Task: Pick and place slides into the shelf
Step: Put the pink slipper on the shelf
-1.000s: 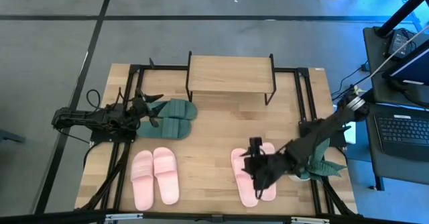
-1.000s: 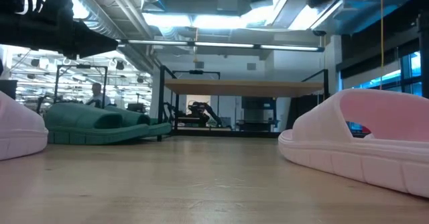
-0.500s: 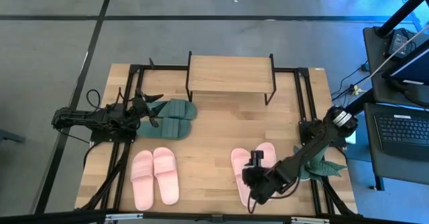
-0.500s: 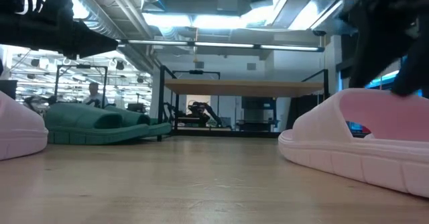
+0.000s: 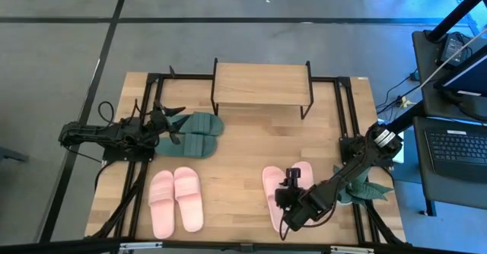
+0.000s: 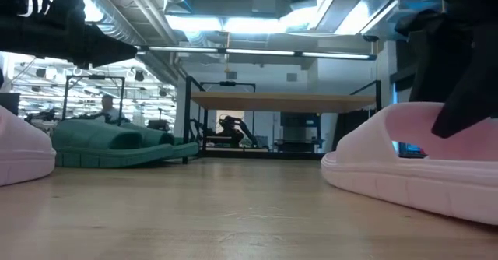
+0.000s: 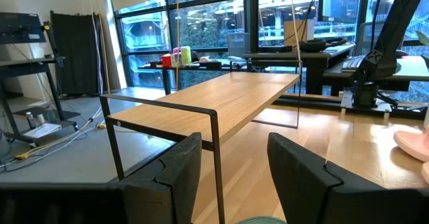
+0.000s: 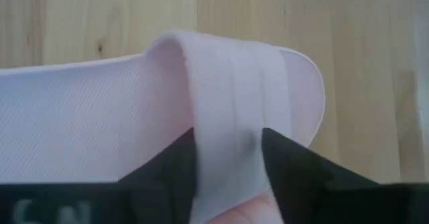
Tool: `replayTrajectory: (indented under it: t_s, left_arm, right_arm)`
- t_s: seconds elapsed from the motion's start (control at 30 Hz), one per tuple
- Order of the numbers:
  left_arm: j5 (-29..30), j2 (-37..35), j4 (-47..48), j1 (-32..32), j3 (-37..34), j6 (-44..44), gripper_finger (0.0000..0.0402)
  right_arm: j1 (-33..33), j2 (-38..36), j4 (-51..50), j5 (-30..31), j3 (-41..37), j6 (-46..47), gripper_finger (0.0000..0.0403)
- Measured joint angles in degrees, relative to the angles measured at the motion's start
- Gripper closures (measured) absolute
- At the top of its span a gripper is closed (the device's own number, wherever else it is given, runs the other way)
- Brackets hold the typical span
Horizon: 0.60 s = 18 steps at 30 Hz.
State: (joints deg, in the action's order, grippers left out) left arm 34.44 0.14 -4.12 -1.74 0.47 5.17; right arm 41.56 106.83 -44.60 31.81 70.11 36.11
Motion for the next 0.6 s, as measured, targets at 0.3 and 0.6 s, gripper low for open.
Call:
replayTrajectory:
  t_s: [0.3, 0.6]
  left_arm:
    - [0.0, 0.0, 0.0, 0.0, 0.0, 0.0, 0.0237]
    - [0.0, 0.0, 0.0, 0.0, 0.0, 0.0, 0.0237]
  right_arm:
    - [-0.1, -0.1, -0.7, 0.4, 0.0, -0.3, 0.0387]
    - [-1.7, -3.4, -6.6, 6.4, 4.5, -1.0, 0.0388]
